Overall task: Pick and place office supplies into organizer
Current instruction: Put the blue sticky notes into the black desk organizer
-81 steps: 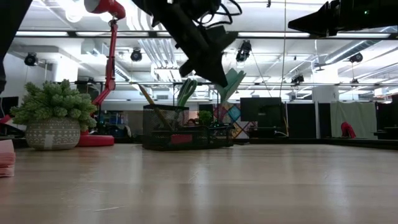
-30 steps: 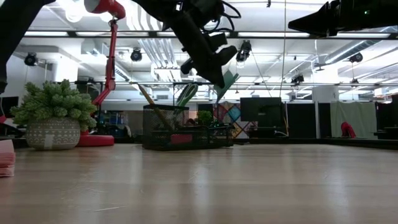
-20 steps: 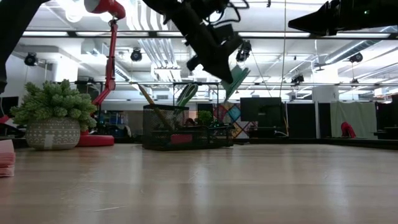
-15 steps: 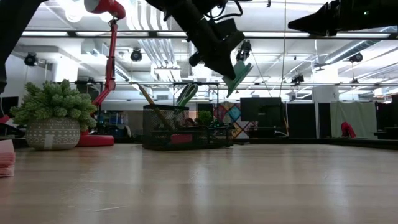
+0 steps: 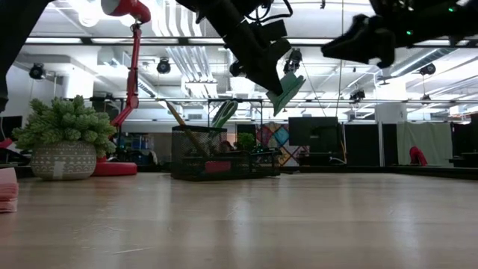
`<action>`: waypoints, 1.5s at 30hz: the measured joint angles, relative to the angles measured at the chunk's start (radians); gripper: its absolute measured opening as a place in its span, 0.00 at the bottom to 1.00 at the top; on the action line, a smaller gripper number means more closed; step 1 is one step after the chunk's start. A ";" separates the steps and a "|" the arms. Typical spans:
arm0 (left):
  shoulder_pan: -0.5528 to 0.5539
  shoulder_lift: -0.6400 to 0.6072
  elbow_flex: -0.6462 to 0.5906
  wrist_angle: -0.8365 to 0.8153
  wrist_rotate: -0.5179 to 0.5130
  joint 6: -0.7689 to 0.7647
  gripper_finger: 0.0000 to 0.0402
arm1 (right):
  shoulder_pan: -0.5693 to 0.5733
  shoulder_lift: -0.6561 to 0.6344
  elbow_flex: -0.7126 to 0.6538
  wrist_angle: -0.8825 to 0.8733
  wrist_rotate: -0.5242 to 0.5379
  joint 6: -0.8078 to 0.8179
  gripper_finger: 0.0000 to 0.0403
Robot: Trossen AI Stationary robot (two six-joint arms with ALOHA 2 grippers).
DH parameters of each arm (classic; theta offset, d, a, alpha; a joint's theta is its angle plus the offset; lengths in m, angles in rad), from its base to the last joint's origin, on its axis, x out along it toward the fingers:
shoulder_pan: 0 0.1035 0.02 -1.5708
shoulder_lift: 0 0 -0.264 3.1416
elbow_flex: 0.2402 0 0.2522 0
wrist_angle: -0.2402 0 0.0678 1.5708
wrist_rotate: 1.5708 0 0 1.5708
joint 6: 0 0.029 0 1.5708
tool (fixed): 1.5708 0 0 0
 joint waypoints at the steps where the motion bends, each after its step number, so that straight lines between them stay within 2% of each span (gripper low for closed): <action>1: -0.003 0.000 0.000 0.000 -0.002 0.019 0.00 | 0.000 0.026 0.022 -0.004 0.000 -0.009 0.41; 4: -0.015 -0.001 0.000 0.000 -0.019 0.083 0.00 | 0.000 0.107 0.094 -0.054 0.000 -0.034 0.41; 11: -0.050 -0.001 -0.001 0.001 -0.160 0.166 0.00 | -0.002 0.297 0.283 -0.252 0.007 -0.034 0.40; 15: -0.066 -0.001 0.000 0.002 -0.184 0.213 0.00 | -0.006 0.378 0.370 -0.296 0.118 -0.033 0.40; 19: -0.076 -0.001 -0.002 0.001 -0.227 0.223 0.00 | -0.012 0.429 0.417 -0.318 0.134 -0.058 0.40; 23: -0.078 -0.001 -0.002 0.000 -0.231 0.224 0.00 | -0.021 0.471 0.447 -0.390 0.131 -0.079 0.39; 29: -0.083 -0.002 -0.003 0.000 -0.231 0.243 0.00 | -0.038 0.488 0.463 -0.394 0.131 -0.090 0.36; 33: -0.085 -0.002 -0.004 0.003 -0.231 0.244 0.00 | -0.039 0.481 0.465 -0.392 0.131 -0.097 0.29; 39: -0.088 -0.002 0.002 0.000 -0.234 0.246 0.00 | -0.039 0.485 0.463 -0.407 0.115 -0.112 0.06; 45: -0.088 -0.008 -0.002 0.001 -0.235 0.238 0.00 | -0.039 0.483 0.462 -0.408 0.104 -0.114 0.02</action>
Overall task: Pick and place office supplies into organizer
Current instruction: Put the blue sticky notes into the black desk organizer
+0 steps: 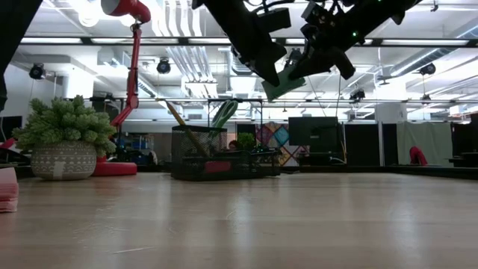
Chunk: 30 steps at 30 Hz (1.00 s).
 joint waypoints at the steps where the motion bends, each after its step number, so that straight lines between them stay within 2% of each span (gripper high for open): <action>1: 0.000 -0.002 0.000 -0.002 0.002 0.000 0.00 | 0.000 0.000 0.000 0.001 0.000 0.002 0.02; 6: -0.006 -0.020 -0.002 -0.034 0.014 0.000 0.10 | 0.000 0.000 -0.004 0.008 -0.001 0.030 0.02; 14: -0.031 -0.035 -0.003 -0.094 0.018 -0.034 0.45 | 0.000 0.001 -0.009 0.017 0.000 0.078 0.02; 17: -0.040 -0.054 -0.003 -0.130 0.008 -0.049 0.54 | 0.000 0.001 -0.010 0.023 0.001 0.123 0.02; 24: -0.072 -0.145 -0.006 -0.222 -0.002 -0.120 0.57 | -0.003 0.001 -0.042 0.093 0.029 0.254 0.02; 30: -0.121 -0.256 -0.033 -0.278 -0.059 -0.204 0.57 | -0.005 0.004 -0.112 0.214 0.029 0.340 0.02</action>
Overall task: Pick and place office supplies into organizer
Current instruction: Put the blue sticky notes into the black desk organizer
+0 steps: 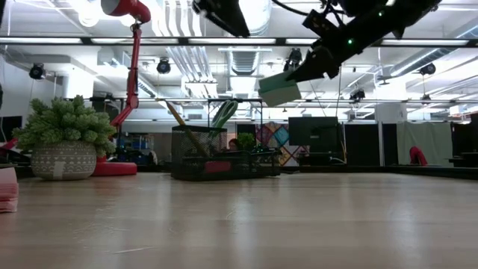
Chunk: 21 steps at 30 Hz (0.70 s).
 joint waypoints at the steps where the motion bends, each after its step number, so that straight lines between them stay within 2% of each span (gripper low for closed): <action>1: -0.011 -0.020 -0.005 -0.007 -0.016 -0.012 0.57 | 0.000 0.002 -0.014 0.033 0.000 0.024 0.02; 6: -0.075 -0.120 -0.051 -0.017 -0.129 -0.034 0.57 | 0.000 0.030 -0.117 0.275 -0.001 0.134 0.02; 12: -0.153 -0.225 -0.122 -0.008 -0.246 -0.085 0.57 | 0.000 0.129 -0.213 0.569 0.011 0.294 0.02; 16: -0.187 -0.266 -0.159 0.009 -0.304 -0.086 0.57 | 0.000 0.231 -0.229 0.703 0.046 0.384 0.02; 21: -0.210 -0.287 -0.185 0.019 -0.351 -0.087 0.57 | 0.000 0.358 -0.202 0.776 0.058 0.479 0.02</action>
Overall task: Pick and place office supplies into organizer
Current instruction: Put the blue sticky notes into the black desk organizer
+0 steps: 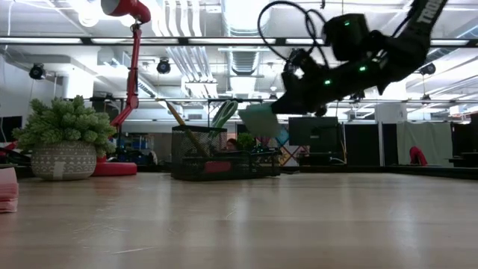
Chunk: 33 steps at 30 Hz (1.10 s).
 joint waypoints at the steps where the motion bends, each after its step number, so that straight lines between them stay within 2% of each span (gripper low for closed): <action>1: -0.001 -0.001 -0.004 0.001 -0.008 0.000 0.57 | 0.000 0.024 0.018 0.006 0.011 0.012 0.02; 7: -0.010 -0.002 -0.017 -0.002 -0.012 0.002 0.57 | 0.000 0.129 0.080 0.020 0.045 0.049 0.02; 16: -0.016 -0.004 -0.017 -0.002 -0.016 0.002 0.57 | 0.000 0.212 0.128 0.025 0.047 0.105 0.02; 21: -0.016 -0.004 -0.017 -0.002 -0.016 0.002 0.57 | 0.000 0.258 0.147 0.022 0.097 0.095 0.02; 33: -0.016 -0.004 -0.030 -0.002 -0.016 0.000 0.57 | 0.000 0.277 0.155 0.014 0.099 0.040 0.02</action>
